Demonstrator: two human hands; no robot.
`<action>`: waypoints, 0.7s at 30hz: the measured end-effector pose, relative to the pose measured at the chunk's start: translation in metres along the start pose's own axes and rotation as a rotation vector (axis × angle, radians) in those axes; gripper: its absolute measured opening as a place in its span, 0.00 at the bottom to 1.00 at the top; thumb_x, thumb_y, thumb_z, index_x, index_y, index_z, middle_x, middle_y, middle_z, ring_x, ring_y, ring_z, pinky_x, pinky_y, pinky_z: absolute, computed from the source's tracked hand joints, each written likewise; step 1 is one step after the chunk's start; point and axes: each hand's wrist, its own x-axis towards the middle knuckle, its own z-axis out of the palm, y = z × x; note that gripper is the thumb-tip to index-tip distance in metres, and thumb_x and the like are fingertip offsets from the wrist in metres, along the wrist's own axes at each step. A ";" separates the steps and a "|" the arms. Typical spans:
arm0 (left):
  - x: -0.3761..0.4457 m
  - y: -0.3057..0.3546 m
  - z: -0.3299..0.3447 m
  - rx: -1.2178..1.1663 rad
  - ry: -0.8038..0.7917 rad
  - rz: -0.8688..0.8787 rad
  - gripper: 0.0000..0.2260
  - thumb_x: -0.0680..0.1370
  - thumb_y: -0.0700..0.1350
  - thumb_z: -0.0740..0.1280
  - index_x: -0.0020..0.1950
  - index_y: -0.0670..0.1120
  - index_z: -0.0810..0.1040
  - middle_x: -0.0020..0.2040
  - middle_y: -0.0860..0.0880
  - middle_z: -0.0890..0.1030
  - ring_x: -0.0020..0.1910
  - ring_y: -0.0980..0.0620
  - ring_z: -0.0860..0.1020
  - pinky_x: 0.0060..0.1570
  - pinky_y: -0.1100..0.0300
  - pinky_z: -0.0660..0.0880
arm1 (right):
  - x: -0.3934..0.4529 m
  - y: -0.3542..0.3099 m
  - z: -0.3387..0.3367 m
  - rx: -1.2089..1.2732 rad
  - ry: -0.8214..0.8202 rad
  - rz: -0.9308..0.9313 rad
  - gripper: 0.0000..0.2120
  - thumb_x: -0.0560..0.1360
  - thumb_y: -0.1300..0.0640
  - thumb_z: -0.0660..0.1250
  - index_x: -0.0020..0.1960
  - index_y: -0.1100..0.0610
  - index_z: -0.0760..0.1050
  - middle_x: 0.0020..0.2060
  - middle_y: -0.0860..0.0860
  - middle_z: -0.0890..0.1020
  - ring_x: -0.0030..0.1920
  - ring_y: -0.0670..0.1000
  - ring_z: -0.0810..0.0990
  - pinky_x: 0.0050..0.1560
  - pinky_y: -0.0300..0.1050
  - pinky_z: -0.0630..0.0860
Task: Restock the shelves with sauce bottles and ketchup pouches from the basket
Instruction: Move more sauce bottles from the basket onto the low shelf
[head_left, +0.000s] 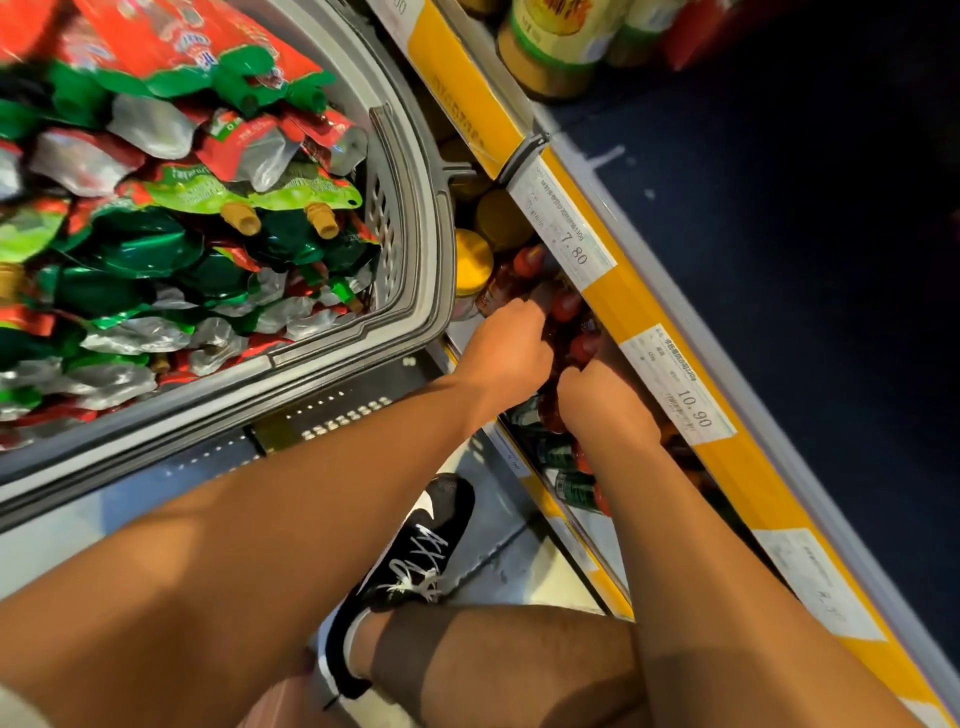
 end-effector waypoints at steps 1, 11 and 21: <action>-0.007 -0.001 -0.001 -0.044 0.008 0.013 0.18 0.79 0.38 0.63 0.69 0.43 0.71 0.51 0.43 0.76 0.49 0.41 0.76 0.46 0.45 0.76 | -0.002 0.002 -0.001 0.020 -0.009 -0.009 0.16 0.82 0.54 0.57 0.63 0.61 0.76 0.55 0.62 0.82 0.55 0.65 0.82 0.57 0.63 0.81; -0.092 -0.007 -0.018 -0.139 0.070 0.128 0.16 0.84 0.47 0.65 0.72 0.46 0.75 0.60 0.47 0.79 0.60 0.48 0.77 0.59 0.47 0.75 | -0.051 0.018 -0.014 -0.222 0.298 -0.226 0.34 0.77 0.45 0.69 0.79 0.52 0.61 0.78 0.55 0.65 0.76 0.62 0.66 0.68 0.58 0.72; -0.157 0.026 -0.070 -0.036 0.024 0.200 0.18 0.83 0.51 0.67 0.72 0.50 0.76 0.66 0.49 0.78 0.65 0.49 0.76 0.64 0.50 0.74 | -0.117 0.030 -0.032 -0.201 0.104 -0.386 0.38 0.78 0.42 0.69 0.81 0.52 0.56 0.75 0.55 0.69 0.73 0.62 0.69 0.70 0.62 0.70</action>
